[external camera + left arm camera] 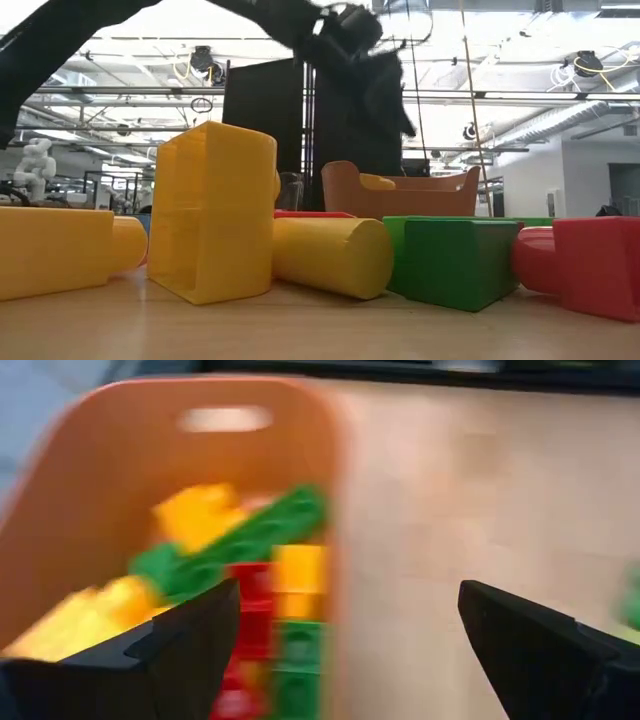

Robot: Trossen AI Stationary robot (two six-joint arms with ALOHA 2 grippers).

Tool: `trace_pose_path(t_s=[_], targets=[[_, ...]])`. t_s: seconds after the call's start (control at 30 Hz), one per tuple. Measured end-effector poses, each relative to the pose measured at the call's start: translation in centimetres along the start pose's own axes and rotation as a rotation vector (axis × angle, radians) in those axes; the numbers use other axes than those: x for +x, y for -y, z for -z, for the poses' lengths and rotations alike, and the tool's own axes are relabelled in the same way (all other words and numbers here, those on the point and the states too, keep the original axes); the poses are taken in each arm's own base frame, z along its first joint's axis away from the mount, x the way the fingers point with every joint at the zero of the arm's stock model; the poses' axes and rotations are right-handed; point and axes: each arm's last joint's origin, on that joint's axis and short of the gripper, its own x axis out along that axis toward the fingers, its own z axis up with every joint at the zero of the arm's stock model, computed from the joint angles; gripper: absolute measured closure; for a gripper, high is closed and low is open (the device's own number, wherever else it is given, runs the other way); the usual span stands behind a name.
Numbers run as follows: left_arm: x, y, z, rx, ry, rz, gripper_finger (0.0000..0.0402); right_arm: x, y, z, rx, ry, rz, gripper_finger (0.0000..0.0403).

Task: Sort blocks by size
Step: Put the big green game piece into the orange bin

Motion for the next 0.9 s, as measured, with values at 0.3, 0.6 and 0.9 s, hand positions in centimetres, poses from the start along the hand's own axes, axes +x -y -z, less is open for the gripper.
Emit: trace_pose_path(t_s=[0.3, 0.6, 0.9], targets=[[-3.2, 4.7, -1.8, 0.097, -0.147, 0.139, 0.0032, 6.5, -1.4, 8.1, 0.202, -0.345, 0.015, 0.0394], [-6.1, 5.2, -0.4, 0.12, -0.355, 0.217, 0.0032, 15.6, -3.8, 16.5, 0.615, -0.369, -0.193, 0.0394], [-6.6, 5.3, 0.7, 0.166, -0.467, 0.249, 0.0032, 17.8, -4.0, 19.8, 0.75, -0.452, -0.056, 0.0396]])
